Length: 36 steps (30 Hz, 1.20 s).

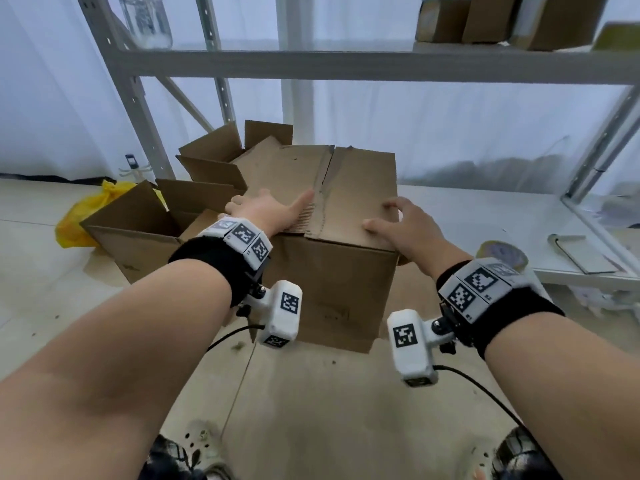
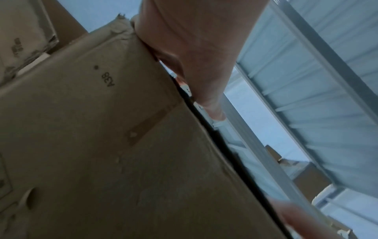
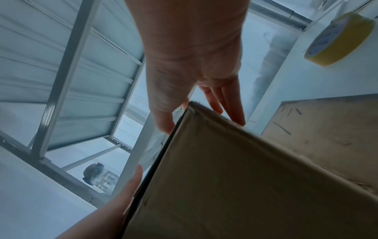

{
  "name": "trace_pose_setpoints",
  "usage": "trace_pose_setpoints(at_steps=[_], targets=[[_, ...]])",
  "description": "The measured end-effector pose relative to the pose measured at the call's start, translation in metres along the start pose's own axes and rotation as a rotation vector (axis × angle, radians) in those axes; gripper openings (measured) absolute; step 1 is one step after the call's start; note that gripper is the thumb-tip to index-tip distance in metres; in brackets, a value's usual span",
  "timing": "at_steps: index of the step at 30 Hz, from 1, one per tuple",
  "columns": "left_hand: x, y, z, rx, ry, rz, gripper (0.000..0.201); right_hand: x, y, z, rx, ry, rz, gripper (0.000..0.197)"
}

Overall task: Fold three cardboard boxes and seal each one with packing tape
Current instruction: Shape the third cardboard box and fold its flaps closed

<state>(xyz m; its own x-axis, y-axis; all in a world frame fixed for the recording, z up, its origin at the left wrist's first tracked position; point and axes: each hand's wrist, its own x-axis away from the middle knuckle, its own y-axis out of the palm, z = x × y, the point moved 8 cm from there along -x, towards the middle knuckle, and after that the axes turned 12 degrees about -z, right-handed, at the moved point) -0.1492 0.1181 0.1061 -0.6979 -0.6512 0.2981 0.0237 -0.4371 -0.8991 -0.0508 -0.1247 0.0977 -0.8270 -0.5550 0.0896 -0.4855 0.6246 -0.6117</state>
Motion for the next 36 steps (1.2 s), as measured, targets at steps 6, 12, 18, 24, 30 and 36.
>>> trace_pose_setpoints(at_steps=[6, 12, 18, 24, 30, 36], targets=[[-0.021, 0.01, 0.008, -0.161, -0.039, -0.13, 0.138, 0.004, -0.003, 0.002, -0.081, -0.02, -0.037, 0.055], [-0.024, 0.013, -0.001, -0.113, -0.064, -0.182, 0.142, -0.009, 0.0, -0.009, 0.054, -0.033, -0.083, 0.045], [-0.016, 0.028, -0.005, -0.046, -0.089, -0.167, 0.129, -0.055, -0.025, -0.01, 0.353, 0.012, 0.074, 0.062], [-0.015, 0.031, -0.016, -0.005, -0.085, -0.213, 0.123, -0.124, -0.034, -0.008, 0.317, 0.045, -0.091, 0.078], [-0.01, 0.035, -0.034, 0.056, -0.149, -0.314, 0.119, -0.165, -0.038, -0.022, 0.335, -0.047, -0.17, 0.096], [0.001, 0.045, -0.043, 0.166, -0.268, -0.276, 0.113, -0.168, -0.038, -0.032, 0.345, -0.091, -0.084, 0.097]])
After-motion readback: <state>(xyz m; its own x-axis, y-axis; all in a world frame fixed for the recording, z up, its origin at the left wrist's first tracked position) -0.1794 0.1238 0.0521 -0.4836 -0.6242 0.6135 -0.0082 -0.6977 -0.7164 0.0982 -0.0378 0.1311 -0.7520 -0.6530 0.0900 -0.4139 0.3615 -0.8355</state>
